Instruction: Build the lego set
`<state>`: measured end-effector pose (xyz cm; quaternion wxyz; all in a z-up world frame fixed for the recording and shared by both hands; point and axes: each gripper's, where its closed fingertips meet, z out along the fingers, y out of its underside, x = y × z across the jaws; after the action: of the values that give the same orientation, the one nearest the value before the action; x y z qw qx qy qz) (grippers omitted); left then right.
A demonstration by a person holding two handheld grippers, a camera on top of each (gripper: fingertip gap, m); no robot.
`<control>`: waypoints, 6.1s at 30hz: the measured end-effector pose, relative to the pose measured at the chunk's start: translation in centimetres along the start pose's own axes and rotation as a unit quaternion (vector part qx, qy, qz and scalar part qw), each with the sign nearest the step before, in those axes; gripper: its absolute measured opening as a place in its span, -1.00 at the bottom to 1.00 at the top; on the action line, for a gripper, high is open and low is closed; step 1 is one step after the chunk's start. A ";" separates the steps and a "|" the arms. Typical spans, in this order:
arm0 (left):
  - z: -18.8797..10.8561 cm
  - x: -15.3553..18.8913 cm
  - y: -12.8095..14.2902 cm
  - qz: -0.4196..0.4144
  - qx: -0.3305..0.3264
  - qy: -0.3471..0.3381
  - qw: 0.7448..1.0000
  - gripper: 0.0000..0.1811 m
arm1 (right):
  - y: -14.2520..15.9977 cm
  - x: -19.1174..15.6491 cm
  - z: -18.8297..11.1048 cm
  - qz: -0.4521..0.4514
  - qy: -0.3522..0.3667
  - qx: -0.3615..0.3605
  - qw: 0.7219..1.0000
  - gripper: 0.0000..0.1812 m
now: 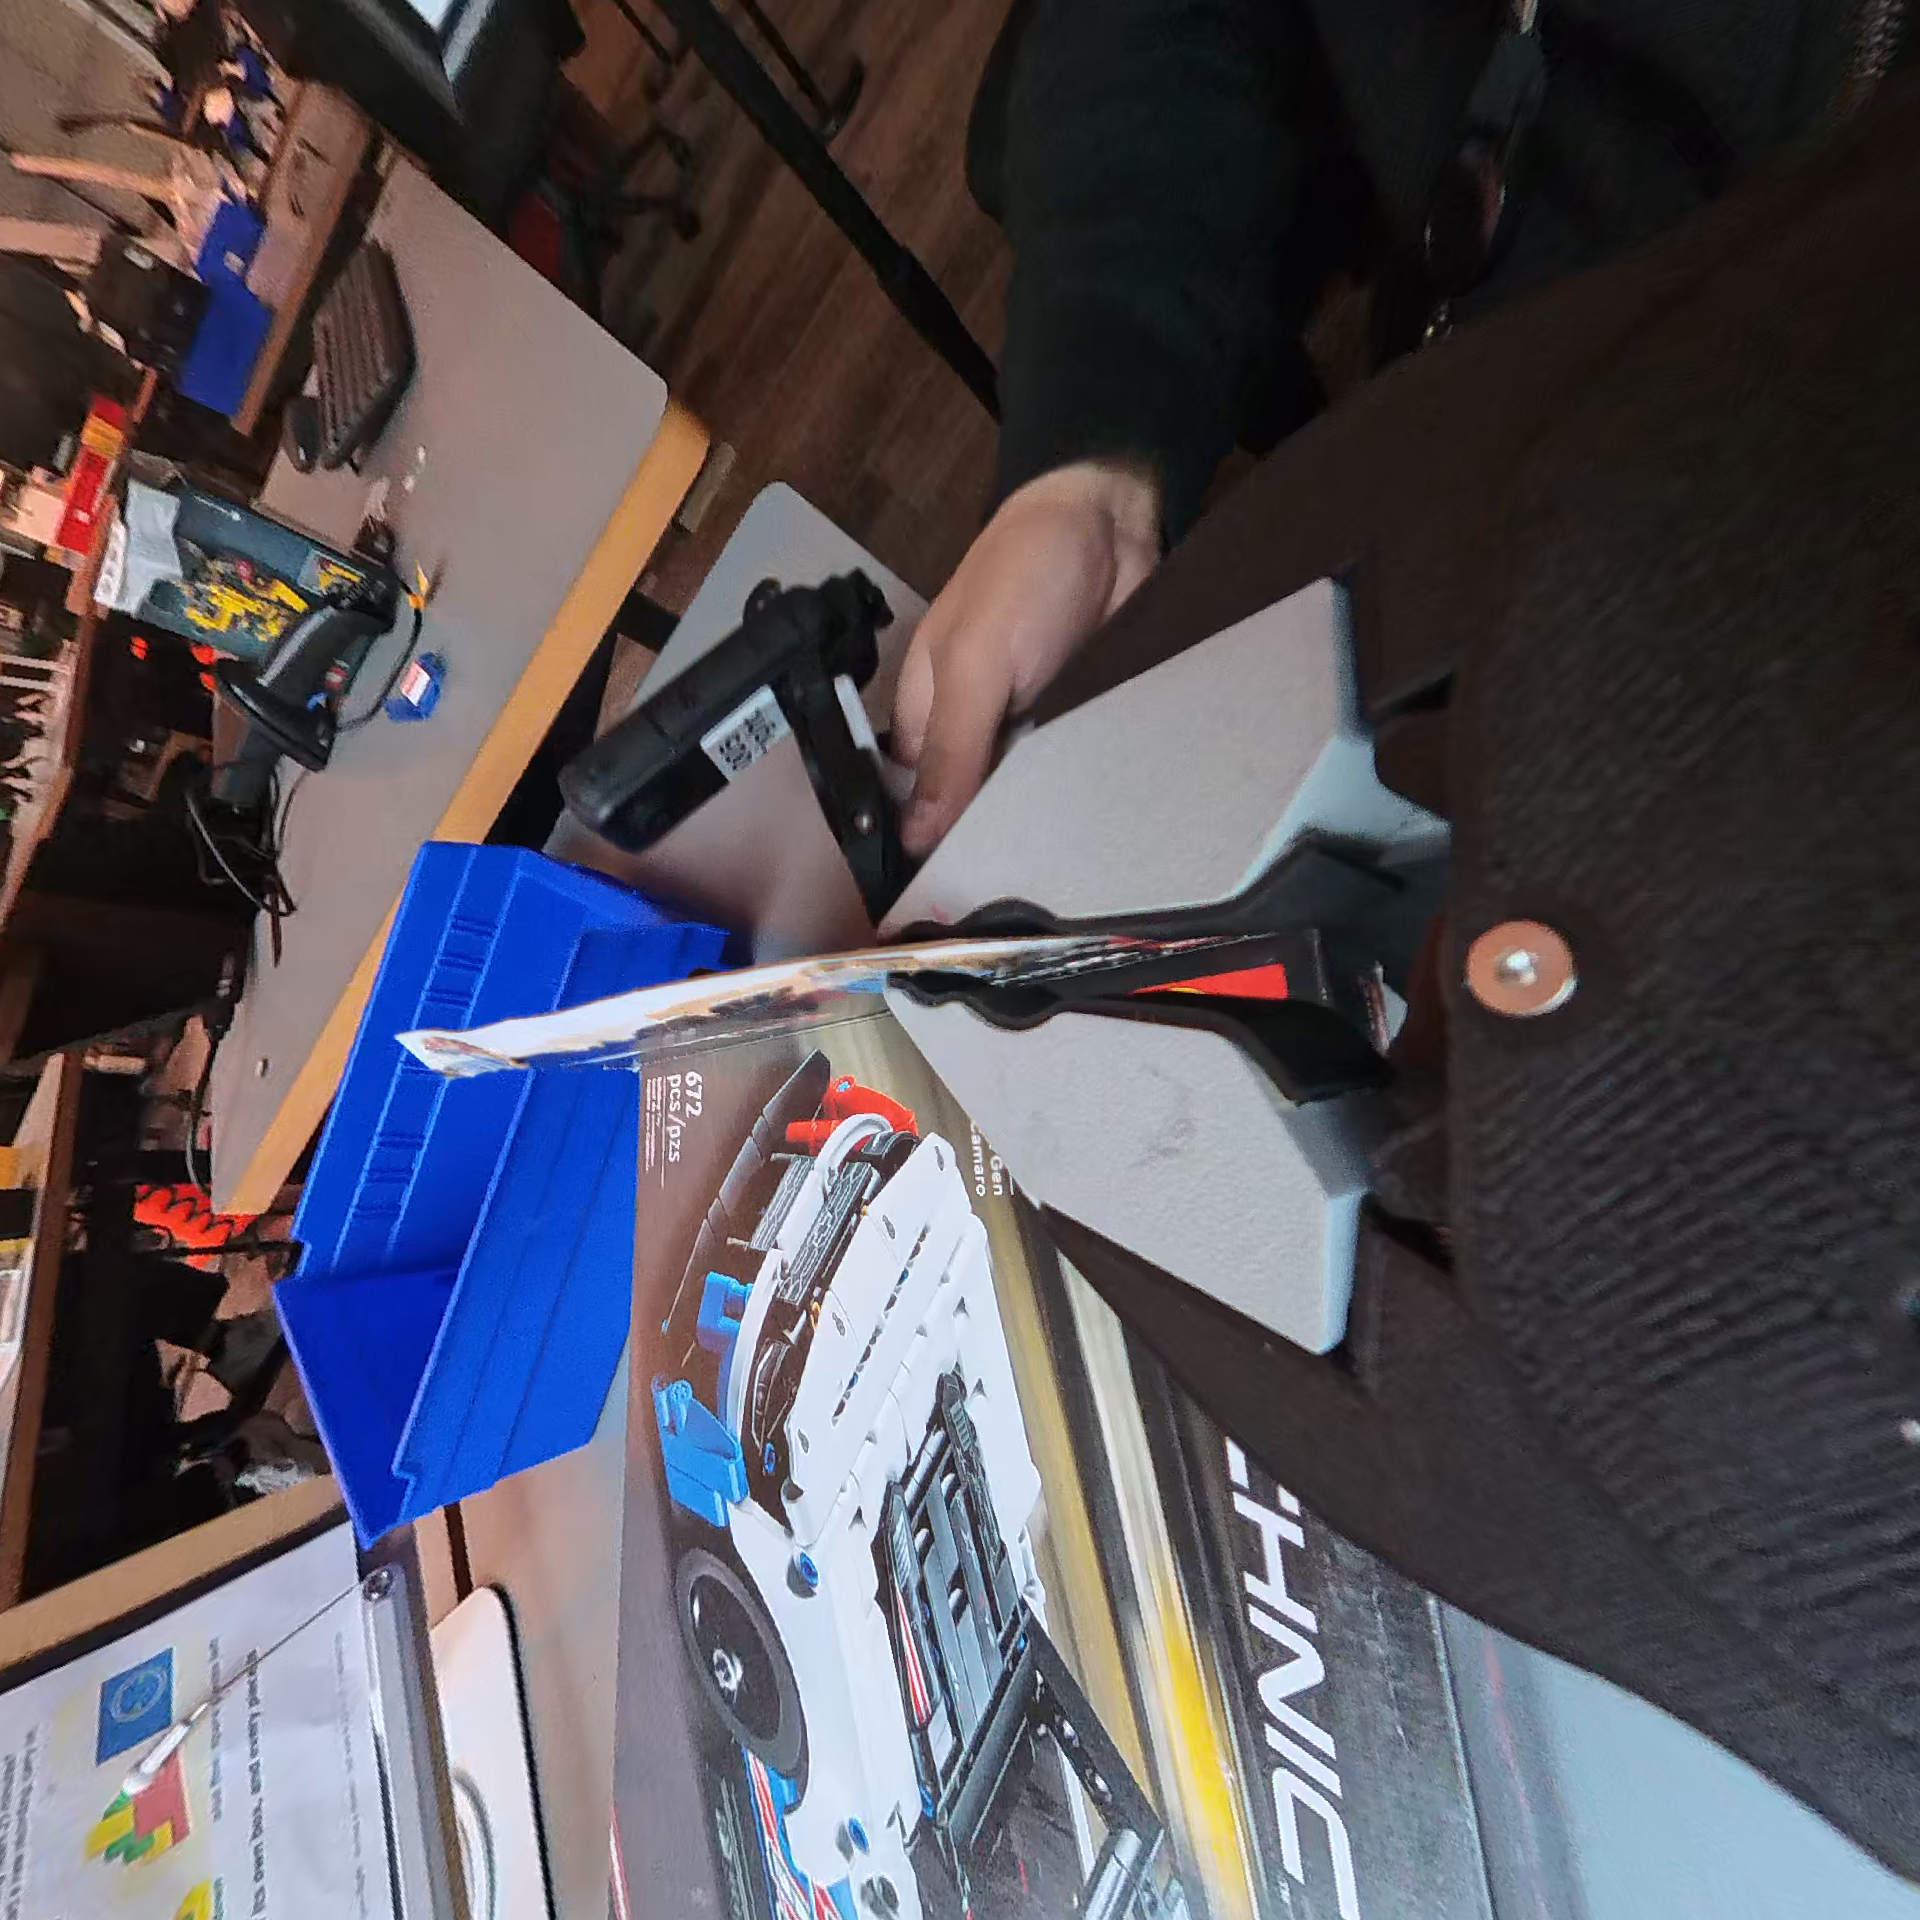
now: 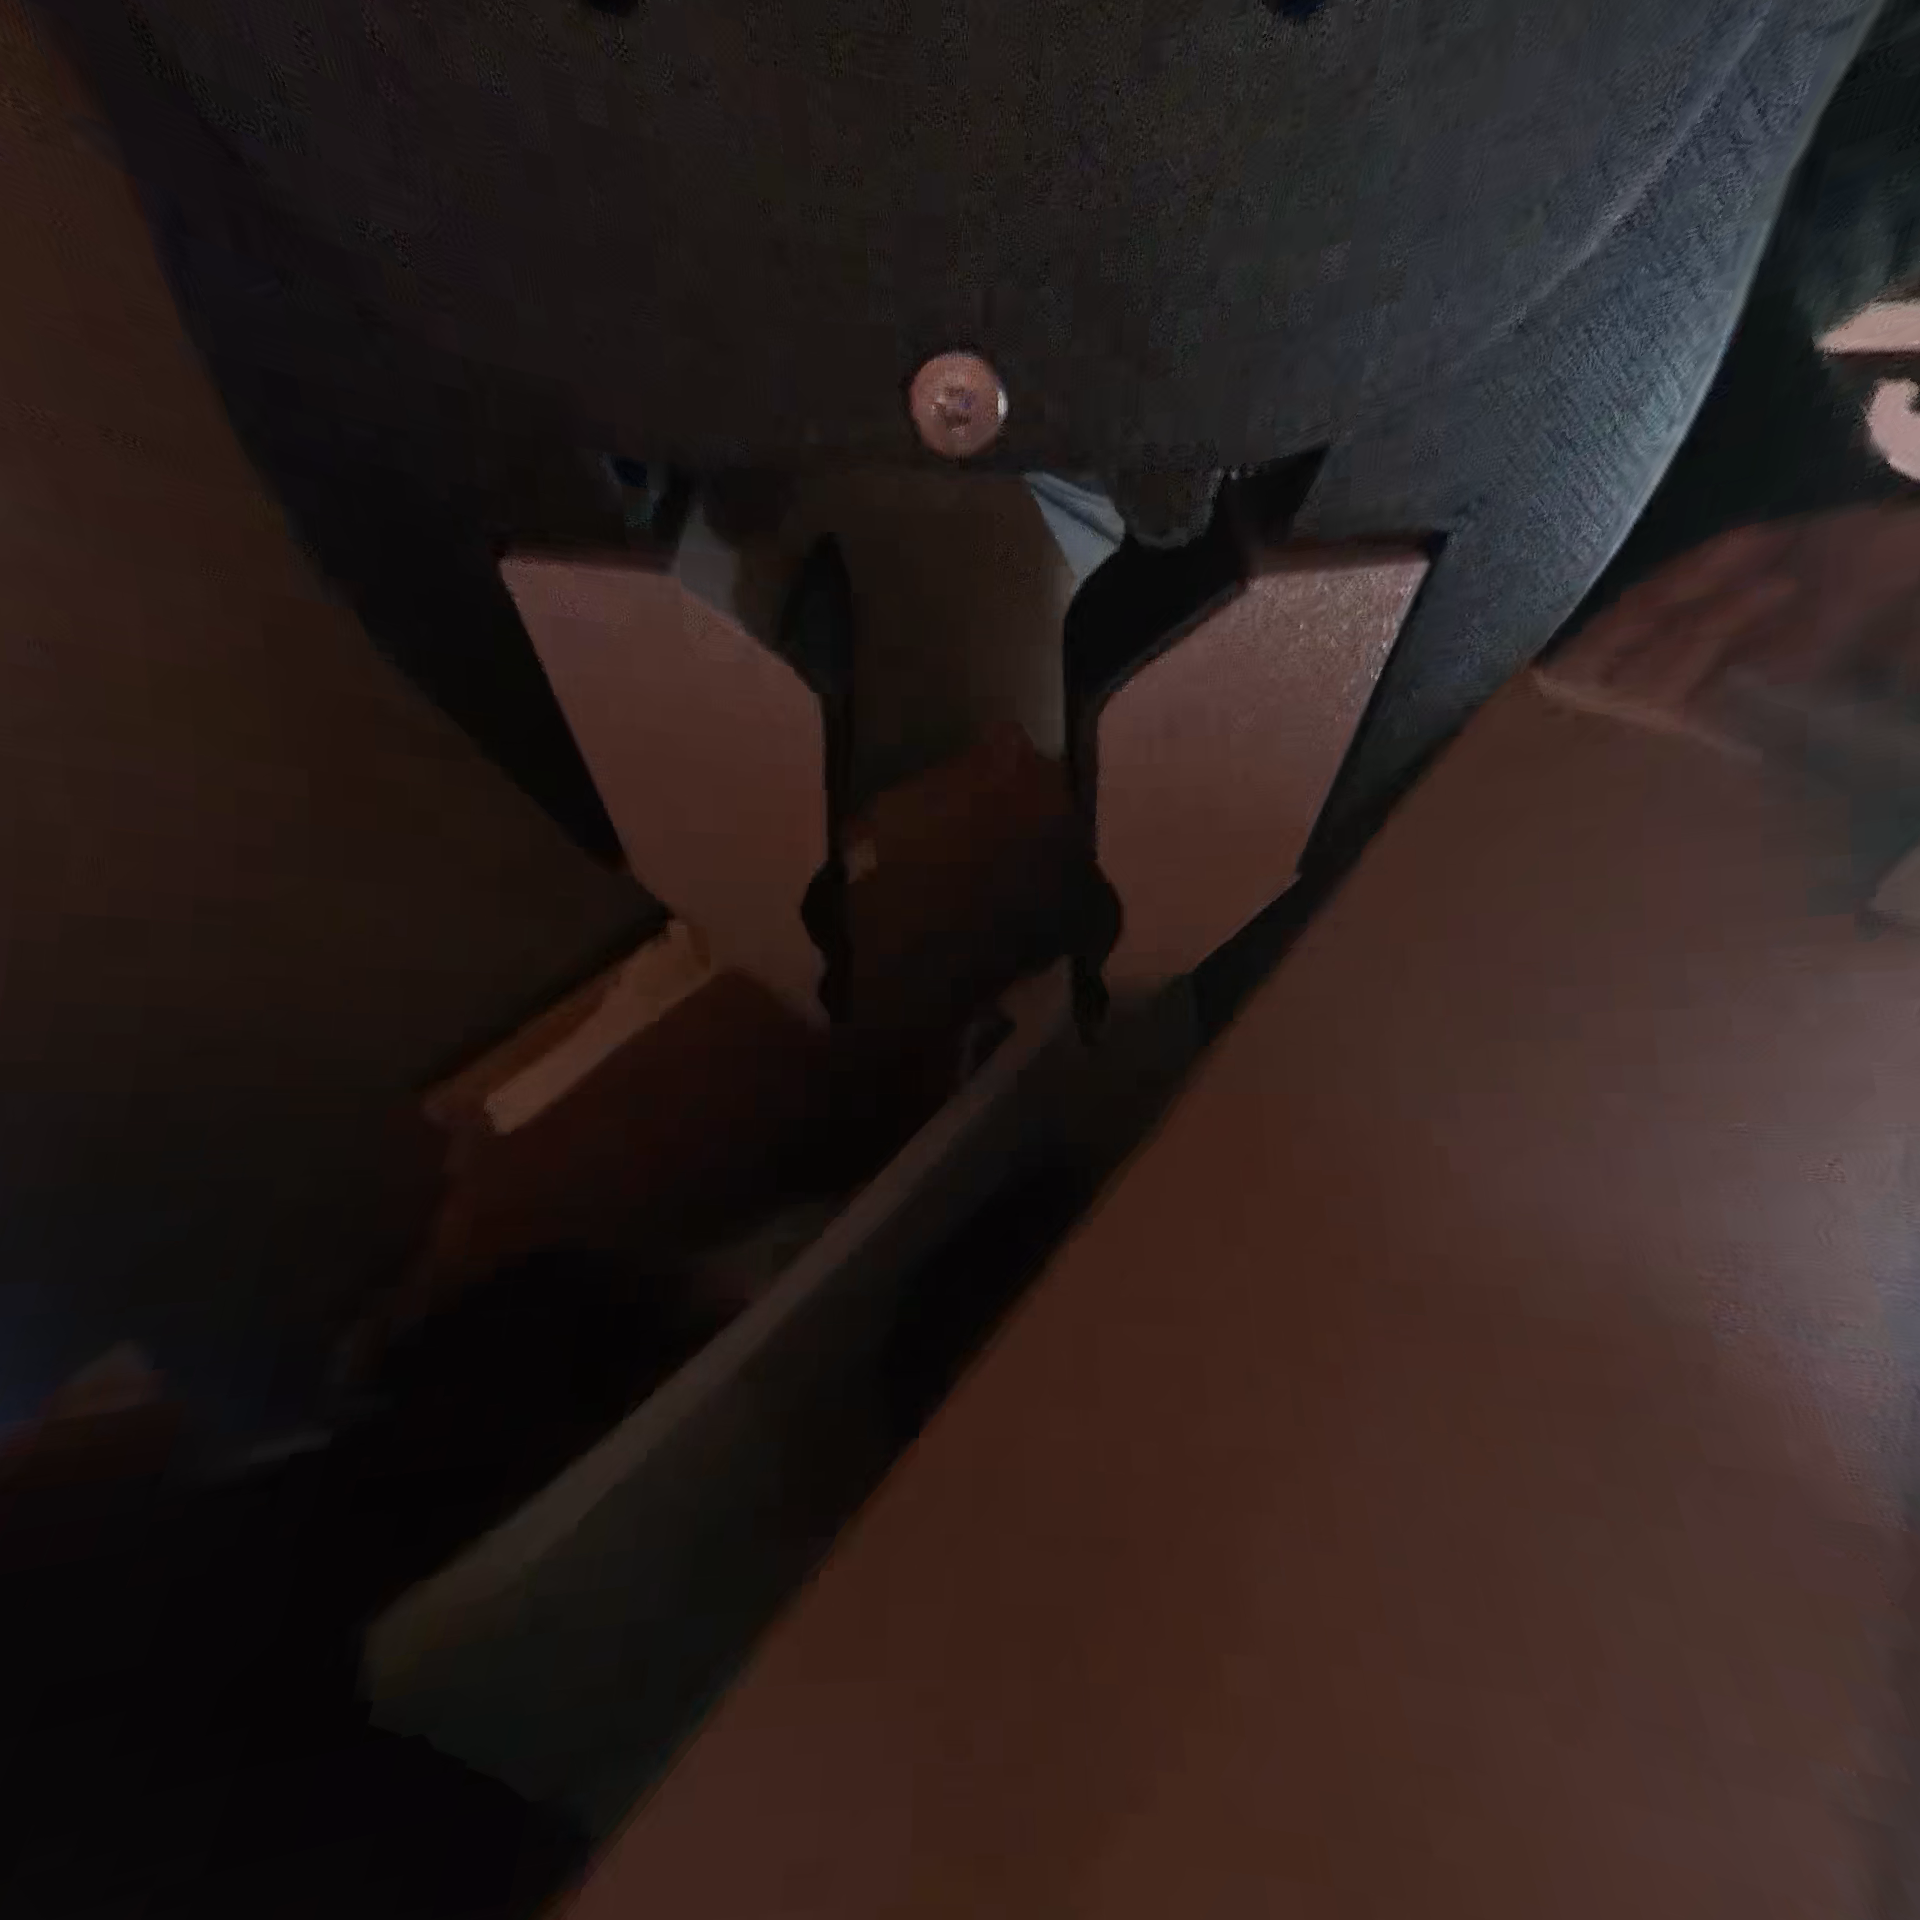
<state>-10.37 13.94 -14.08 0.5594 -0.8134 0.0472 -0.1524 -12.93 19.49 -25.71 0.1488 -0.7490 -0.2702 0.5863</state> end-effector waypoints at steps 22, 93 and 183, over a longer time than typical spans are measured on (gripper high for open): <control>-3.9 -9.7 0.6 -0.036 0.094 -0.058 0.993 -0.99 | 1.2 -4.9 -8.6 -0.024 -0.077 0.065 0.995 -0.98; -9.6 5.4 -16.4 0.538 0.308 -0.257 0.741 -0.97 | -4.7 -9.2 -16.2 -0.166 -0.222 -0.044 0.960 -0.17; -0.6 -34.6 -5.3 0.001 -0.107 -0.168 0.980 -0.38 | -13.2 -7.8 -19.3 -0.552 0.108 0.092 0.822 -0.97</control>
<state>-43.87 23.90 -15.72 0.4694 -0.8824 -0.0308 -0.0074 1.20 27.45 -7.16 0.5438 -0.5159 -0.5654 0.3442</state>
